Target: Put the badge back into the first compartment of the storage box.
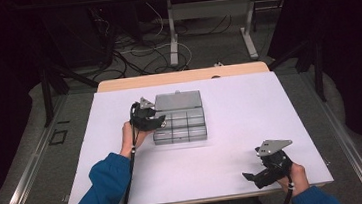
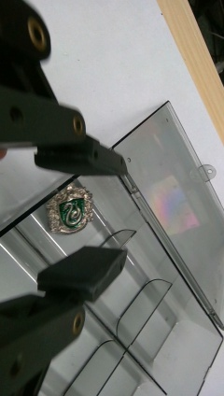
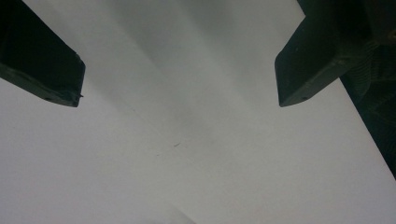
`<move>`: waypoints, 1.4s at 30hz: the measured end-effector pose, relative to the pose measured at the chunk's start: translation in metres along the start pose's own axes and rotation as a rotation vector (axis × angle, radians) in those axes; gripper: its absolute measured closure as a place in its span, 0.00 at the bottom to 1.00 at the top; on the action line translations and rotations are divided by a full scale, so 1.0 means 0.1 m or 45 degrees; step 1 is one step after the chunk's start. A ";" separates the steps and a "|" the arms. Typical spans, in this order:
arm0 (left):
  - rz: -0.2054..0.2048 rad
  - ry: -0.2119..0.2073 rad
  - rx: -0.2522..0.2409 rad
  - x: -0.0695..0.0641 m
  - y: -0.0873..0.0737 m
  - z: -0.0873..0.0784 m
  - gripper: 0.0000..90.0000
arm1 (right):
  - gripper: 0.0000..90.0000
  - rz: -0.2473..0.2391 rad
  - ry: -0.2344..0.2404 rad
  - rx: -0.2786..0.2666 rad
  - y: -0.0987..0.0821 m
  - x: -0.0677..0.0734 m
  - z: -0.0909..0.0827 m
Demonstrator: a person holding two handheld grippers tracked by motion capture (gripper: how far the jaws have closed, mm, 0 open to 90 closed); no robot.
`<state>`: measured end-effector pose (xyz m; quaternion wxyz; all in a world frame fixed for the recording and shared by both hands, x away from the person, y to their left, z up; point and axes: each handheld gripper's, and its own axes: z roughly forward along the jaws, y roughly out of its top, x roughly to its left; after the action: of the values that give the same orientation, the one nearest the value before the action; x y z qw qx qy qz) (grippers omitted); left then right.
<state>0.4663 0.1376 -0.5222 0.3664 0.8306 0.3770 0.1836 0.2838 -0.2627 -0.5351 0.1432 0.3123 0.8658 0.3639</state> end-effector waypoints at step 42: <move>0.097 -0.049 0.041 -0.36 -0.41 -0.73 0.00 | 0.02 0.012 0.003 0.004 0.00 -0.01 -0.01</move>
<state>0.3802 0.1634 -0.5055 0.3529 0.8535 0.3410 0.1753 0.2835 -0.2640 -0.5343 0.1401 0.3161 0.8651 0.3633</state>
